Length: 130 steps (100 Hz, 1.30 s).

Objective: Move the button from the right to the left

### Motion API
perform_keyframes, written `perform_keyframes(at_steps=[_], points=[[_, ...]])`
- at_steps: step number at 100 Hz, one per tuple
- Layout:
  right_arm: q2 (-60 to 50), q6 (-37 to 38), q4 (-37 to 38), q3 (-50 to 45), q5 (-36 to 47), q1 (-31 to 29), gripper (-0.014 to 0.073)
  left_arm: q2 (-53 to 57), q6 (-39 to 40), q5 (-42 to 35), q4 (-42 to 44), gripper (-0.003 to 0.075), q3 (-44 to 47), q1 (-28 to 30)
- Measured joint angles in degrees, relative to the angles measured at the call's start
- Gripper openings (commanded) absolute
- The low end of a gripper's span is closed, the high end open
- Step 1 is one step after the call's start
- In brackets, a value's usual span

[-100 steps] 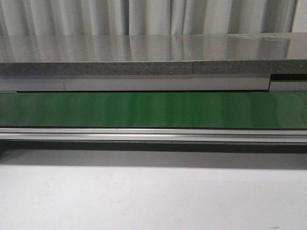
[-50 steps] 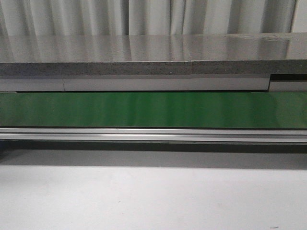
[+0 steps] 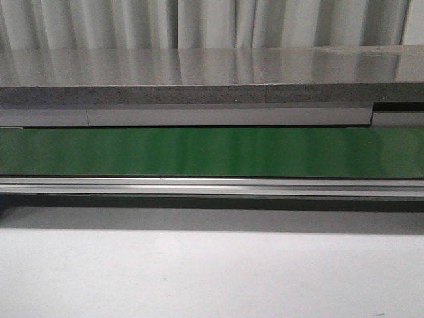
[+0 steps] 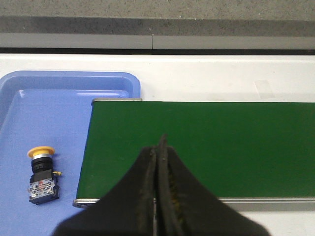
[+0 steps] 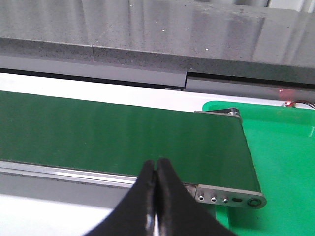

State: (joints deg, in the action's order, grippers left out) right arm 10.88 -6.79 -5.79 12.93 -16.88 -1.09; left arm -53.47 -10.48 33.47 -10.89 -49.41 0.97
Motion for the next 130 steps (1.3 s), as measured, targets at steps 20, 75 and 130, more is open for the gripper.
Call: perform_keyframes(at_steps=[20, 75, 130], points=[[0.0, 0.0, 0.0, 0.0, 0.0, 0.0, -0.0066, 7.41, 0.0, -0.39, 0.0, -0.002, 4.67, 0.0], [0.0, 0.0, 0.0, 0.0, 0.0, 0.0, -0.0066, 26.62, -2.23, 1.22, -2.44, -0.002, 14.31, 0.0], [0.0, 0.0, 0.0, 0.0, 0.0, 0.0, -0.0066, 31.68, 1.94, -23.35, 3.68, -0.002, 29.43, -10.67]])
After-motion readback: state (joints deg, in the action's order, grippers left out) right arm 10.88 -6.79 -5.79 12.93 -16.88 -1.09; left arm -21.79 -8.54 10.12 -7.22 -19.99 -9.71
